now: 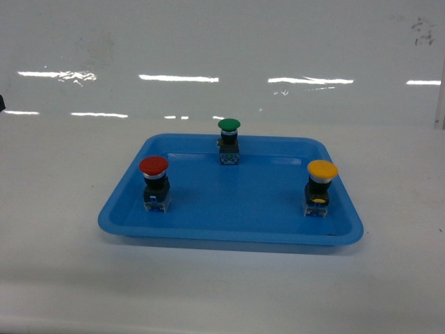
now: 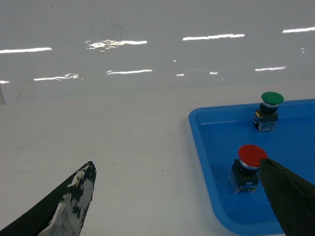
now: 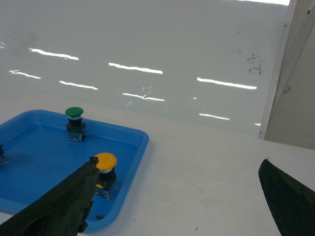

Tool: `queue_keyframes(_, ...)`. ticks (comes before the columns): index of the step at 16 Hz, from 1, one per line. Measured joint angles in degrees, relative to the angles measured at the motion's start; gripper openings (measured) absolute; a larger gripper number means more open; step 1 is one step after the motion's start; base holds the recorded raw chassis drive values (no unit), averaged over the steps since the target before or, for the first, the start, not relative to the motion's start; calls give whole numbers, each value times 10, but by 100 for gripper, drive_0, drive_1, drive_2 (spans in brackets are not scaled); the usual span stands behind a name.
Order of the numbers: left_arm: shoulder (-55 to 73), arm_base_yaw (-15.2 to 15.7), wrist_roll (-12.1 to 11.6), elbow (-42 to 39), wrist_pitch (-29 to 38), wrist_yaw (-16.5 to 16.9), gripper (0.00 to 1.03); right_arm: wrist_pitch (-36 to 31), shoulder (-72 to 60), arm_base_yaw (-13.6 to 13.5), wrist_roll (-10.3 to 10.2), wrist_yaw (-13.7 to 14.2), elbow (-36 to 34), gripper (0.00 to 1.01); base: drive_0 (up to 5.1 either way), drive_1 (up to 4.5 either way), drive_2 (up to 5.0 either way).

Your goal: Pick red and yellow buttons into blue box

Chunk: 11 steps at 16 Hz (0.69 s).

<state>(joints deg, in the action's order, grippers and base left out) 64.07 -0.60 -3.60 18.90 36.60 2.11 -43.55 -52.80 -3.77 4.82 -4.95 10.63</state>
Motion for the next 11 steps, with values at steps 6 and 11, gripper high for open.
queue_keyframes(6,-7,-1,4,0,7,0,98,-1,0,0,8,3,0,98,0,0,0)
queue_keyframes(11,-7,-1,4,0,7,0,98,-94,-154,-23,28,13,29,98,0,0,0)
